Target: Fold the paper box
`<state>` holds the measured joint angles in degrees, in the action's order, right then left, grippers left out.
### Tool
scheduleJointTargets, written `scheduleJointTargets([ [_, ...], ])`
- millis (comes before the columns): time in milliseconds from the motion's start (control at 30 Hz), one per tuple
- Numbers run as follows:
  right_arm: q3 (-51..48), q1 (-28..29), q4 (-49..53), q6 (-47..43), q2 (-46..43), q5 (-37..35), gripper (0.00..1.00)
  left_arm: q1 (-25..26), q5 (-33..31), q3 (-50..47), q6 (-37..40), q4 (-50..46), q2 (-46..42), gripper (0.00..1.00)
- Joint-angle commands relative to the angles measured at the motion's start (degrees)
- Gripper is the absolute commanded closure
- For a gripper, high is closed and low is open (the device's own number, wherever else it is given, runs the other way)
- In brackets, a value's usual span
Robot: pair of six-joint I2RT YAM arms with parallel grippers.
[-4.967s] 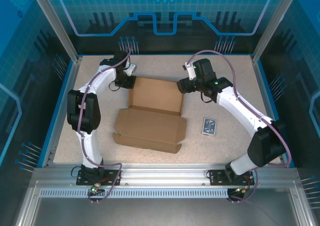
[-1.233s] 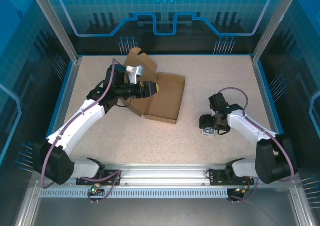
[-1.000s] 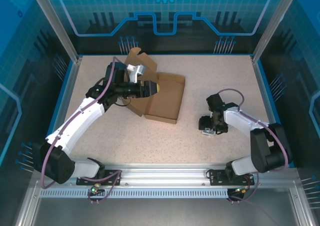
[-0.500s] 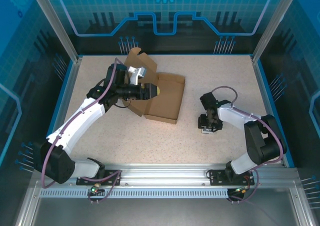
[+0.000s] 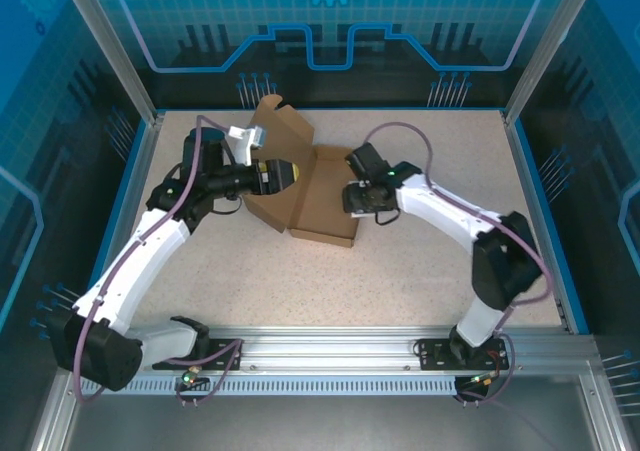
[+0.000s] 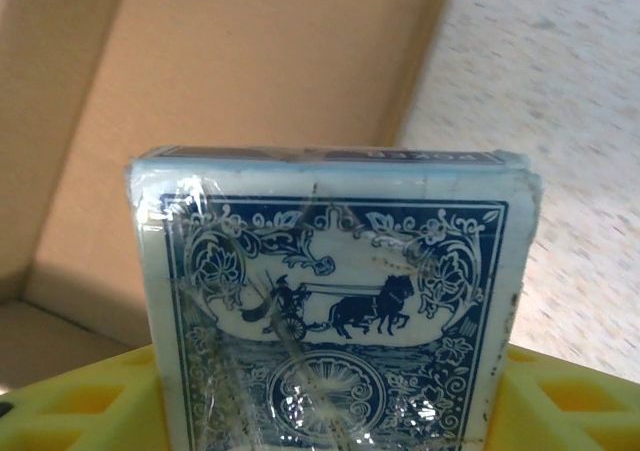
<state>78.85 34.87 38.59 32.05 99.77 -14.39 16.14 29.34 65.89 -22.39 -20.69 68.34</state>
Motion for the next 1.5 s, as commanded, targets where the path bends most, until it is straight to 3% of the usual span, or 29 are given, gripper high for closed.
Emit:
scheduleJointTargets([
  [0, 7.78, 1.71, 2.97, -0.41, 7.32, 0.66, 0.33, -0.54, -1.17, -1.07, 1.37, 0.50, -1.53, 0.32],
  [200, 20.06, 2.34, 5.75, -1.23, 19.11, 1.70, 0.33, -0.76, -2.20, -1.17, 2.53, -0.01, -2.58, 0.32],
  [533, 27.60, 1.45, 6.62, -1.29, 27.77, 3.20, 0.28, -0.85, -2.73, -1.09, 3.42, -0.41, -3.29, 0.32],
  [800, 27.17, -0.13, 6.93, -2.88, 24.42, 3.84, 0.22, -0.85, -3.20, -1.14, 3.84, -0.67, -3.49, 0.32],
  [1133, 21.45, -3.38, 2.48, -12.18, 15.62, 4.30, 0.19, -0.94, -3.77, -1.08, 4.46, -0.93, -3.86, 0.32],
  [1467, 28.69, -9.58, 1.58, -13.88, 21.78, 3.23, 0.18, -1.02, -4.21, -1.11, 4.73, -1.08, -4.31, 0.32],
])
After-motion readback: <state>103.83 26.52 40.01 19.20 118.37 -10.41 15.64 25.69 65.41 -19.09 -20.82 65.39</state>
